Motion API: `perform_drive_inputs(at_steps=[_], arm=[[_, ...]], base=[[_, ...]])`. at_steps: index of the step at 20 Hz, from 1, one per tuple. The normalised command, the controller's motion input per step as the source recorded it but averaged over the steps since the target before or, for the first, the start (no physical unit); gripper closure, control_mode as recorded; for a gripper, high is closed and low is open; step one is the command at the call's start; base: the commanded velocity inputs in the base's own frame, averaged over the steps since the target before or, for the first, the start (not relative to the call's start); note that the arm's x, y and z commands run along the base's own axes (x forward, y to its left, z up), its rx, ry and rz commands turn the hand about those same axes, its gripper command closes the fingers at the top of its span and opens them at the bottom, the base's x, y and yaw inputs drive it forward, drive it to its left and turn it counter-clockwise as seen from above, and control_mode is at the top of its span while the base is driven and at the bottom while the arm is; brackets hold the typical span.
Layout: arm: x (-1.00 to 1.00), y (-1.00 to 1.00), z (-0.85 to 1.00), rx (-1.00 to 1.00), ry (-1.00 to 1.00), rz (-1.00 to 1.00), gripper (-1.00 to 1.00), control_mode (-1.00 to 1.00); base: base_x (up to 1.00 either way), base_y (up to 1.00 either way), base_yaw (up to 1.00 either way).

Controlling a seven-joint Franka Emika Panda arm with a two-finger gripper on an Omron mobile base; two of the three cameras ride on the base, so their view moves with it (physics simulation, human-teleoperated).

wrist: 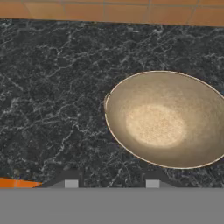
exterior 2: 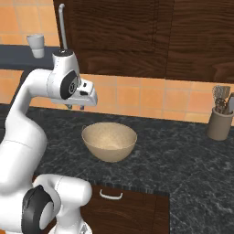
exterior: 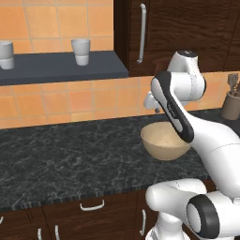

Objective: Open the cabinet, pick up the bread from the cabinet and place it in the basket. Then move the basket to the dining counter.

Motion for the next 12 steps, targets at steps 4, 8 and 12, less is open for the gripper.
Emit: perform_drive_inputs(at_steps=[4,8,12], arm=[[0.07,-0.07,-0.06,0.06,-0.02,-0.05,-1.00,-1.00],[-0.10,-0.04,0.45,0.08,-0.39,-0.04,-1.00,-1.00],[0.24,0.04,1.00,0.01,-0.56,-0.07,-1.00,-1.00]], base=[[0.00,0.00,0.00],[0.00,0.00,0.00],[0.00,0.00,0.00]])
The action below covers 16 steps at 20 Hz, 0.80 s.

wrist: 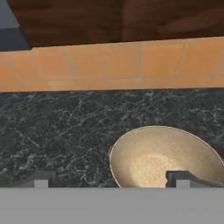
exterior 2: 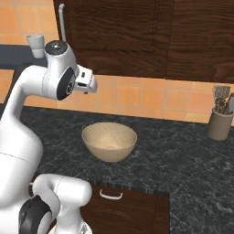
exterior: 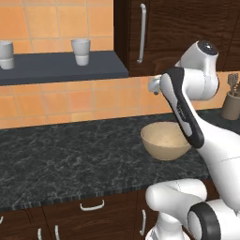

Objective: Open the cabinet, pick up the bread from the cabinet and place it in the basket. Then move the basket to the dining counter.

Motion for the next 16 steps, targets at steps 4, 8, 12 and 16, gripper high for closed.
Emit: perform_drive_inputs(at_steps=[4,8,12,16], arm=[[0.08,0.20,1.00,0.00,-0.63,-0.07,-1.00,-1.00],[0.02,0.39,1.00,0.00,-0.47,-0.11,-1.00,-1.00],[0.00,0.35,0.94,-0.09,-0.32,-0.03,-1.00,-1.00],[0.08,0.08,0.32,-0.13,-0.01,-0.01,-1.00,-1.00]], base=[[0.00,0.00,0.00],[0.00,0.00,0.00],[0.00,0.00,0.00],[0.00,0.00,0.00]])
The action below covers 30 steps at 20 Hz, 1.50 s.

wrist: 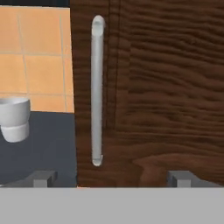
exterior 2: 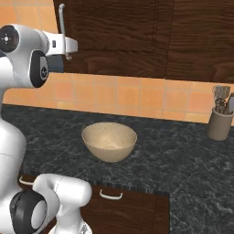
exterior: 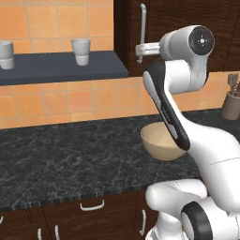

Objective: Open the cabinet, pick up the bread from the cabinet and place it in the basket. Then move the basket to the dining counter.

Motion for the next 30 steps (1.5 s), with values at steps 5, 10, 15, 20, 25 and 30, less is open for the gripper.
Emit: perform_drive_inputs(at_steps=[5,10,15,20,25,30], arm=[[0.52,0.17,0.02,-0.05,0.21,0.00,-1.00,-1.00],[0.40,0.24,0.00,0.00,0.03,-0.04,-1.00,-1.00],[0.25,0.00,-0.02,0.00,-0.02,-0.08,-1.00,-1.00],[0.41,-0.13,0.00,0.00,0.00,-0.11,-1.00,-1.00],[0.46,0.16,0.00,0.00,0.00,0.00,-1.00,-1.00],[0.45,0.04,0.00,0.00,0.00,0.00,-1.00,-1.00]], base=[[0.00,0.00,0.00],[0.00,0.00,0.00],[0.00,0.00,0.00],[0.00,0.00,0.00],[0.00,0.00,0.00],[0.00,0.00,0.00]])
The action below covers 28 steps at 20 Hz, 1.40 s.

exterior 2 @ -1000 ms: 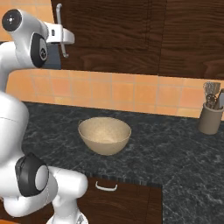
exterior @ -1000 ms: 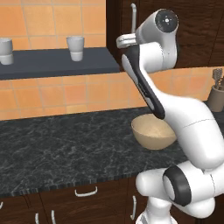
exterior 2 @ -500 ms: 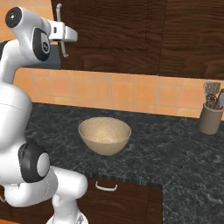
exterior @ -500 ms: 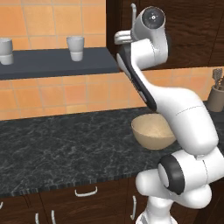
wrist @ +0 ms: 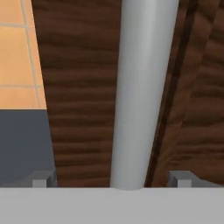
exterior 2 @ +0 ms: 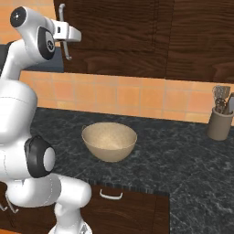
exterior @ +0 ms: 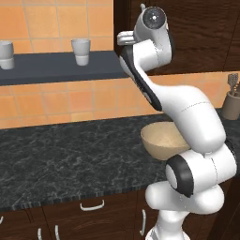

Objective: Open the cabinet, pick up the bread from the cabinet and place it in the basket. Then move the basket to the dining counter.

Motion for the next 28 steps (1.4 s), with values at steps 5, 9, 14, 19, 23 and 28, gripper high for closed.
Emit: perform_drive_inputs(at_steps=[5,9,14,19,23,28], arm=[[0.11,0.00,0.00,0.00,0.00,0.00,1.00,-1.00],[0.13,0.00,0.00,0.00,0.00,0.00,1.00,-1.00],[0.06,0.00,0.00,0.00,0.00,0.00,1.00,-1.00],[-0.42,-0.19,0.00,0.11,0.00,0.09,1.00,-1.00],[-1.00,-0.78,-0.03,0.10,-0.12,0.25,1.00,-1.00],[-1.00,-1.00,0.00,0.19,-0.19,0.43,1.00,-1.00]], base=[[0.00,0.00,0.00],[0.00,0.00,0.00],[0.00,0.00,0.00],[0.00,0.00,0.00],[0.00,0.00,0.00],[0.00,0.00,0.00]])
